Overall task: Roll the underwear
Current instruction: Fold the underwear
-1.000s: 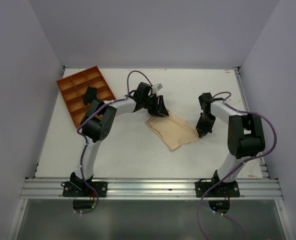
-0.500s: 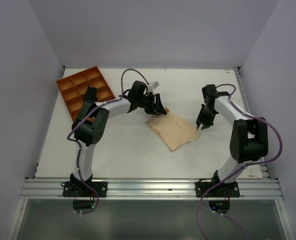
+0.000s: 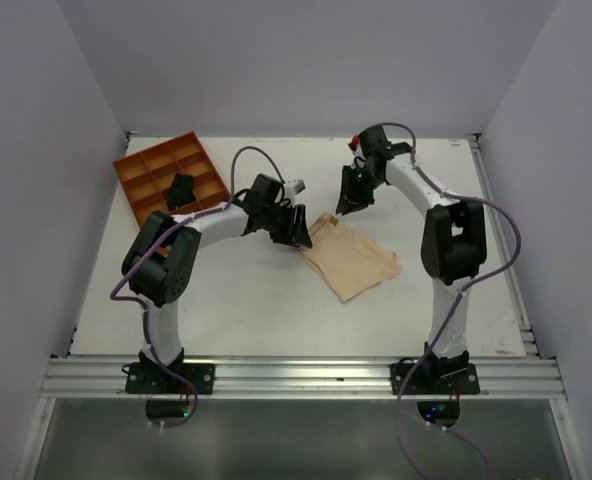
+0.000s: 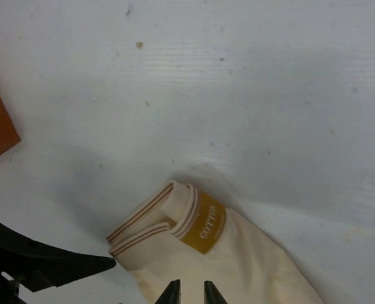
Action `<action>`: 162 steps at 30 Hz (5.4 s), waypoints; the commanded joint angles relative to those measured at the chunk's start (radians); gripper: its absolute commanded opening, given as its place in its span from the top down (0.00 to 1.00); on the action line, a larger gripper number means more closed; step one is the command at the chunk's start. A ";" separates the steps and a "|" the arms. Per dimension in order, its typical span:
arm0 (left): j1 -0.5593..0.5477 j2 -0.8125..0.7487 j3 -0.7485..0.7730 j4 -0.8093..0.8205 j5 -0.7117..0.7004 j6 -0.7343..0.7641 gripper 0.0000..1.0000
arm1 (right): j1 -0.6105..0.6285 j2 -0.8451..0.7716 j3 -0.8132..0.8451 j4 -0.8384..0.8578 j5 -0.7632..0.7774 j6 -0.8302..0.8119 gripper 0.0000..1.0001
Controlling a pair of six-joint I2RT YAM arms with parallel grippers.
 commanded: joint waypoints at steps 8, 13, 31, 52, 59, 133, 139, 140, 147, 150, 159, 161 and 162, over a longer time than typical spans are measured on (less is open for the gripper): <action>0.034 0.071 0.007 -0.006 -0.068 0.054 0.52 | 0.021 0.190 0.155 0.016 -0.145 -0.051 0.78; 0.040 0.086 -0.014 -0.023 -0.100 0.054 0.53 | 0.023 0.279 0.159 0.042 -0.082 -0.034 0.81; 0.049 0.112 -0.016 -0.063 -0.114 0.074 0.53 | 0.023 0.166 0.106 0.106 -0.103 -0.047 0.74; 0.052 0.166 0.010 -0.100 -0.127 0.088 0.54 | 0.034 0.277 0.185 0.117 -0.194 -0.047 0.87; 0.058 0.191 -0.010 -0.086 -0.137 0.071 0.53 | -0.014 0.373 0.225 0.085 -0.221 -0.099 0.86; 0.065 0.097 -0.014 -0.172 -0.207 0.085 0.69 | 0.780 -0.101 -0.413 0.026 0.701 0.203 0.70; 0.068 0.093 -0.019 -0.170 -0.203 0.083 0.70 | 0.790 -0.152 -0.543 0.112 0.644 0.214 0.86; 0.068 0.080 -0.020 -0.170 -0.200 0.082 0.70 | 0.793 -0.158 -0.563 0.123 0.626 0.213 0.89; 0.071 -0.036 -0.066 -0.291 -0.256 0.010 0.81 | 0.814 -0.279 -0.618 0.207 0.503 0.168 1.00; 0.100 -0.130 -0.134 -0.301 -0.252 -0.033 0.66 | 0.831 -0.327 -0.652 0.230 0.440 0.164 1.00; 0.149 -0.274 -0.102 -0.230 0.048 0.000 0.63 | 0.909 -0.388 -0.694 0.308 0.340 0.203 1.00; 0.146 -0.263 -0.120 -0.114 0.165 -0.030 0.67 | 0.917 -0.416 -0.721 0.327 0.324 0.219 1.00; 0.138 -0.260 -0.146 -0.080 0.255 -0.044 0.73 | 0.919 -0.431 -0.733 0.336 0.320 0.225 1.00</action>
